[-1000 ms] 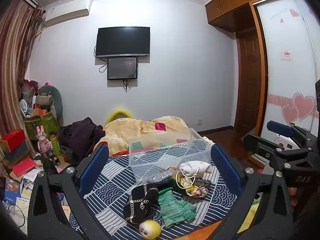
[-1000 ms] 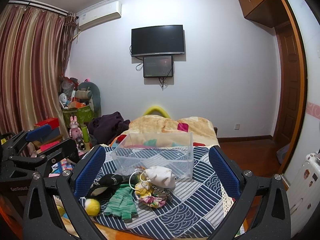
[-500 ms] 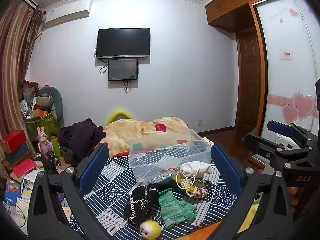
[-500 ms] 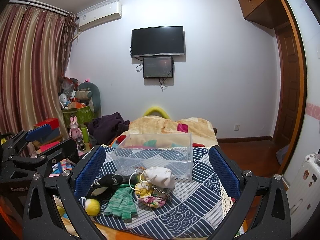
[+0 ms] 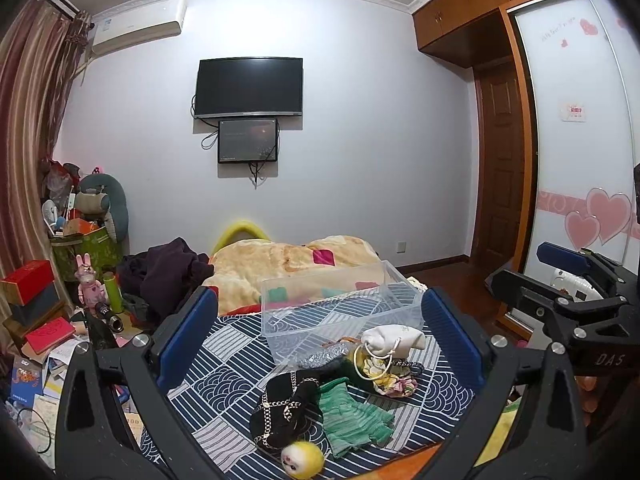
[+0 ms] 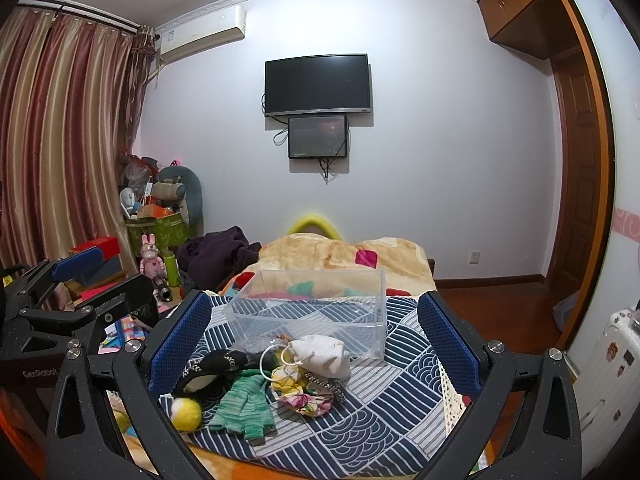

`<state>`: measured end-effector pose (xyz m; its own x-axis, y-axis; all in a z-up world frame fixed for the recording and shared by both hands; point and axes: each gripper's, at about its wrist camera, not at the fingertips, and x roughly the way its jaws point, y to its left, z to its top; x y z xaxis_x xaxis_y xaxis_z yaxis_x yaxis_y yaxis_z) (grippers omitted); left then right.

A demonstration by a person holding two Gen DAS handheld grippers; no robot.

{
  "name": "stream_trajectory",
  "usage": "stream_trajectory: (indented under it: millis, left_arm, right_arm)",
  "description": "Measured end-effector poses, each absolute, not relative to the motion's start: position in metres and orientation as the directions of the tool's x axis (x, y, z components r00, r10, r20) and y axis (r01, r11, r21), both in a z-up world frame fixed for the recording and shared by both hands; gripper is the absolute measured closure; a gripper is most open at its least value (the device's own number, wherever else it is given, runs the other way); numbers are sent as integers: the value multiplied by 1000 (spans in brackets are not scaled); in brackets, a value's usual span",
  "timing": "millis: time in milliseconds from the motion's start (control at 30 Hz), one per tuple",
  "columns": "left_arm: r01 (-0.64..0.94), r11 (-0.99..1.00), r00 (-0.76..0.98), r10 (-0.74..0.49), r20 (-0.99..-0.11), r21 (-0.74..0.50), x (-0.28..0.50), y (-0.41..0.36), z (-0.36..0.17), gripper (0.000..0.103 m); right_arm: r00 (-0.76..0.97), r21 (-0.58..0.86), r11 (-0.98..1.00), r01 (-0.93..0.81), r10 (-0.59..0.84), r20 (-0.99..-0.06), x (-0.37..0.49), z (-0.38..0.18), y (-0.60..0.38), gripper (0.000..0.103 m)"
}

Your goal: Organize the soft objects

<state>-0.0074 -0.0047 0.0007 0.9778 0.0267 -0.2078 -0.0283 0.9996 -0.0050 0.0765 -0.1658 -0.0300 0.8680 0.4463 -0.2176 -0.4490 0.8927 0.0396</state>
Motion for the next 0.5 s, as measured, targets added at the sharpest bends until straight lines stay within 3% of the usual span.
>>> stream_trajectory:
  millis: [500]
  left_arm:
    - [-30, 1000, 979, 28, -201, -7, -9, -6, 4, 0]
  right_arm:
    - [869, 39, 892, -450, 447, -211, 75, -28, -167, 0]
